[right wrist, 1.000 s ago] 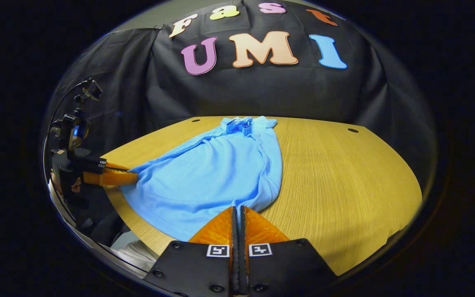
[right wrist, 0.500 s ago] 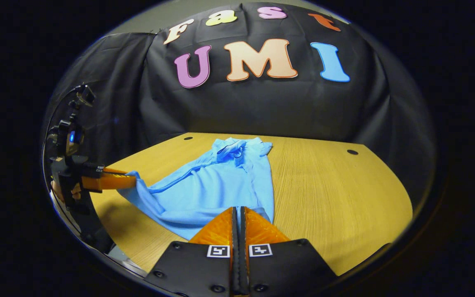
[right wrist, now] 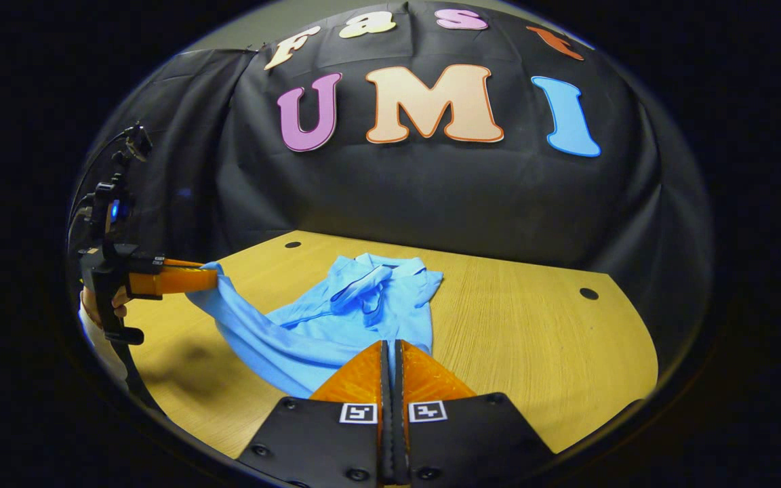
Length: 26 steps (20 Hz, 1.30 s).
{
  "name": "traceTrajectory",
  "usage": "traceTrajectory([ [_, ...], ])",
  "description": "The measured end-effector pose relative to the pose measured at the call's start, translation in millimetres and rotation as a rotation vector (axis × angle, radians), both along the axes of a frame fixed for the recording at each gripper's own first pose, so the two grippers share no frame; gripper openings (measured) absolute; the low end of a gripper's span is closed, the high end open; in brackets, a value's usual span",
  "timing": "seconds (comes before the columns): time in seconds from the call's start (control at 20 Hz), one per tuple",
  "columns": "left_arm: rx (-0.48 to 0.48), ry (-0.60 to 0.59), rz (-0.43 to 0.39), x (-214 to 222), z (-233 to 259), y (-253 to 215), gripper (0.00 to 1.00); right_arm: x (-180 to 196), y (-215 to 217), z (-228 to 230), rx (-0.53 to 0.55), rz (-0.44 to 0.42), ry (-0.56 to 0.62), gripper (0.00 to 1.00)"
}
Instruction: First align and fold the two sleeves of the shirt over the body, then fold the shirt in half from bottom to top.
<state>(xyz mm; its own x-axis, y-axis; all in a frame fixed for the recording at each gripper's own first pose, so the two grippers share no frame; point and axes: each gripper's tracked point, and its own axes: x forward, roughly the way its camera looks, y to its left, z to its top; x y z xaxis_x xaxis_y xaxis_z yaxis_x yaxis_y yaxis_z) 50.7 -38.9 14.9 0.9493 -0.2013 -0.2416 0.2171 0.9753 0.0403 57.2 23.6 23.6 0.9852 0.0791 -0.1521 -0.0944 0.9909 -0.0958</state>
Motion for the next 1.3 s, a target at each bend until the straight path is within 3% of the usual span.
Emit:
traceTrajectory([
  [0.45, 0.002, -0.049, 0.028, 90, 37, 5, 0.00, 94, -25, 35, -0.054, -0.051, 0.013, 0.02],
  [0.7, 0.029, -0.069, 0.090, 152, 36, 17, 0.00, 156, -30, 39, -0.098, -0.095, 0.033, 0.02],
  [1.1, 0.022, -0.072, 0.165, 240, 18, 35, 0.00, 245, -53, 34, -0.057, -0.190, 0.027, 0.02],
  [1.3, 0.086, -0.071, 0.196, 275, 7, 44, 0.00, 279, -66, 18, -0.029, -0.233, 0.042, 0.02],
])
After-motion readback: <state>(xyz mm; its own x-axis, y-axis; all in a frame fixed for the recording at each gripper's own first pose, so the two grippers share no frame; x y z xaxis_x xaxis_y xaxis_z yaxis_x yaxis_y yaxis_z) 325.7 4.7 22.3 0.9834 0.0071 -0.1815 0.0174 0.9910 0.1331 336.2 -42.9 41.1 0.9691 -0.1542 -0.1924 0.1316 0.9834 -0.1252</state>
